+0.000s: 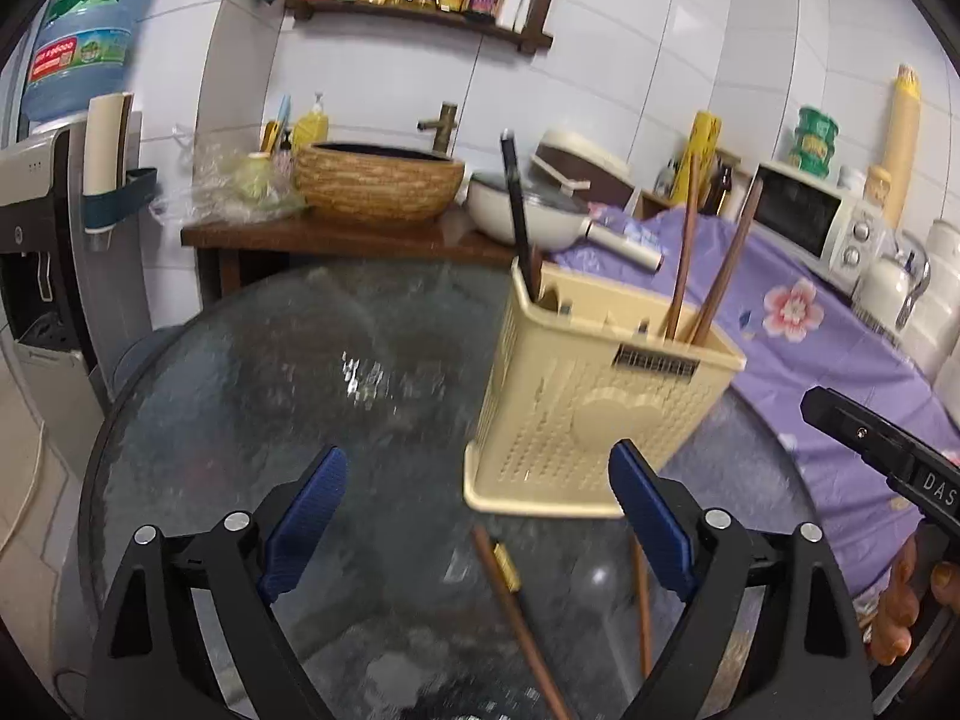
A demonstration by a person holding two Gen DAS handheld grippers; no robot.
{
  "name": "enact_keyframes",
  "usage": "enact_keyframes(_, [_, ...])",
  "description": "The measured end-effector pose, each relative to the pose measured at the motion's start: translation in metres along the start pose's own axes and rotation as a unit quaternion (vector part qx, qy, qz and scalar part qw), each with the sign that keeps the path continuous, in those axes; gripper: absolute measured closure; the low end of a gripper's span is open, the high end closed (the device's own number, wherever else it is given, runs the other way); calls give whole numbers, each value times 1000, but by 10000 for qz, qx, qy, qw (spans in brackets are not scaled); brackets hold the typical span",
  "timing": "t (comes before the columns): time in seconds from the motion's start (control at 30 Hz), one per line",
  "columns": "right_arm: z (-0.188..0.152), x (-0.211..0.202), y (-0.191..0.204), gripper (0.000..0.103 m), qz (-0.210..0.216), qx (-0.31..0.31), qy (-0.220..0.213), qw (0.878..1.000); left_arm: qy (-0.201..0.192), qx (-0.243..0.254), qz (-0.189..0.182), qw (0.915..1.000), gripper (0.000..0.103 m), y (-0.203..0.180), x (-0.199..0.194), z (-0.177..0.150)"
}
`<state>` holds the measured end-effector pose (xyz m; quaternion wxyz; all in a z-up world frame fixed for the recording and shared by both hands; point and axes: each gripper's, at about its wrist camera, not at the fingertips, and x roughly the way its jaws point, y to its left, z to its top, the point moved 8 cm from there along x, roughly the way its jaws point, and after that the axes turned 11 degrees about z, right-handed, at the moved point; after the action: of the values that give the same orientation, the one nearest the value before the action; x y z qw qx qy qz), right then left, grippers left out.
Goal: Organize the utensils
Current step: 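Move left tool to a black gold-tipped chopstick while right tool reaches a brown chopstick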
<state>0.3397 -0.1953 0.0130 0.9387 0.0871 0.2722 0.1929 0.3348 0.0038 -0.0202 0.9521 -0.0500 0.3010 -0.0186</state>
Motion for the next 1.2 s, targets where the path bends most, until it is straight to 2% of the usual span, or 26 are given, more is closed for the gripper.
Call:
enact_keyframes(0.23, [-60,30,-16,50,-41,404,758,9963,620,14,117,9980,15,13,19,-42])
enact_keyframes(0.4, [-83,49,-27,50,-134,661,1106,9916,937,113,219,9953,16,16,31,-63])
enact_keyframes(0.5, [-93,62,-33,50,-47,976,1306,9866,1044,207,213,9941,19,12,36,-69])
enact_keyframes(0.6, [-100,76,-35,56,-16,1179,1484,9819,1102,373,249,9929,25,6,40,-74])
enact_keyframes(0.73, [-106,92,-28,60,-58,1165,1661,9792,1263,511,233,9904,39,-1,46,-84])
enact_keyframes(1.0, [-105,112,-26,65,-457,1007,1738,9785,1381,630,55,9884,46,-18,48,-91])
enact_keyframes(1.2, [-106,116,-18,65,-695,601,1778,9798,1372,893,148,9864,51,-26,51,-97])
